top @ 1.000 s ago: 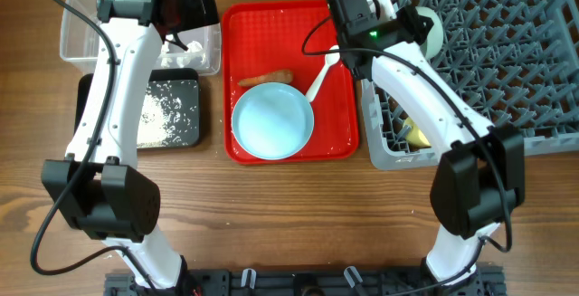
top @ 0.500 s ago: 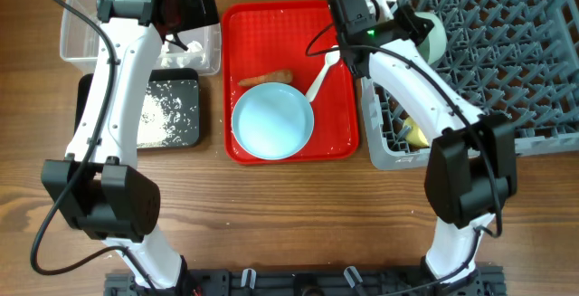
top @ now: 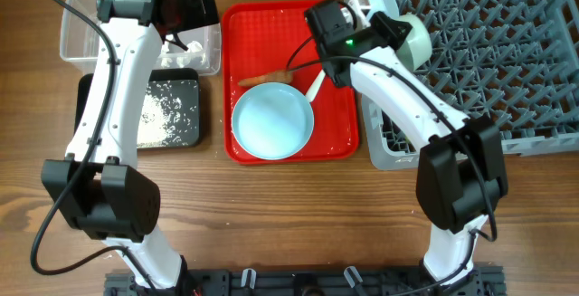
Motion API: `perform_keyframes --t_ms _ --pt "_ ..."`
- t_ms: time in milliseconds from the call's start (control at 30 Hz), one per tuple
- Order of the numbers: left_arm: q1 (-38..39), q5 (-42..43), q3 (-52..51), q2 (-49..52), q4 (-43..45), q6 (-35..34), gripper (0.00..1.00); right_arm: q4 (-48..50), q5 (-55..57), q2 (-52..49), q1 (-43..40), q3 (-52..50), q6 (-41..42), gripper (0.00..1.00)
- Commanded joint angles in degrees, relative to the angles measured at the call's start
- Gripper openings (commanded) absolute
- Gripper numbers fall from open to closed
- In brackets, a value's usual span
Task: Sort waste into correct bins and load items into the dishwasher rack
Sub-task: 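Reach the right gripper to the light-blue plate and grip its edge, then lift the plate right and stand it upright in the dish rack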
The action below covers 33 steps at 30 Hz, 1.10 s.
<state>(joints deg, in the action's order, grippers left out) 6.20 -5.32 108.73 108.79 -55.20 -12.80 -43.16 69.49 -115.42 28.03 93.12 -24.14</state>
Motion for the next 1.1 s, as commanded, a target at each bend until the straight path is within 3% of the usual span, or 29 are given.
perform_keyframes --t_ms 0,133,200,267,467,567,633,733,800,900,1000,1067 --pt "-0.22 -0.57 0.85 -0.68 0.17 -0.09 1.0 -0.59 -4.22 -0.74 1.16 -0.26 0.17 0.32" --pt "-0.22 -0.55 0.85 -0.68 0.15 -0.09 1.0 -1.09 -6.58 -0.74 1.44 -0.26 0.24 0.71" --pt "-0.22 -0.57 0.85 -0.68 0.15 -0.09 1.0 -1.09 -6.56 -0.72 1.46 -0.24 0.35 1.0" --pt "-0.2 -0.55 0.85 -0.68 0.15 -0.09 1.0 -0.92 -5.7 -0.39 1.84 -0.2 2.19 1.0" --pt "-0.22 -0.57 0.85 -0.68 0.15 -0.09 1.0 -0.59 -10.8 5.49 3.45 0.96 21.62 1.0" --pt "-0.22 -0.57 0.85 -0.68 0.15 -0.09 1.0 -0.85 -28.44 11.17 4.33 0.96 30.75 1.0" --pt "-0.2 -0.57 0.85 -0.68 0.15 -0.09 1.0 -0.79 -55.58 15.74 4.59 0.96 33.83 1.0" --pt "-0.22 -0.57 0.85 -0.68 0.15 -0.09 1.0 -0.22 -74.58 16.5 4.37 0.79 41.48 1.0" --pt "-0.2 -0.57 0.85 -0.68 0.15 -0.09 1.0 -0.76 -75.36 15.13 4.48 -0.37 47.78 0.99" --pt "-0.22 -0.55 0.85 -0.68 0.15 -0.09 1.0 -3.37 -77.07 10.54 4.74 -4.46 54.14 0.86" --pt "-0.22 -0.57 0.85 -0.68 0.17 -0.09 1.0 -5.7 -76.85 6.78 4.74 -5.84 51.04 0.84" --pt "-0.22 -0.57 0.85 -0.68 0.15 -0.09 1.0 -6.56 -76.83 3.91 4.74 -6.25 47.36 0.75"
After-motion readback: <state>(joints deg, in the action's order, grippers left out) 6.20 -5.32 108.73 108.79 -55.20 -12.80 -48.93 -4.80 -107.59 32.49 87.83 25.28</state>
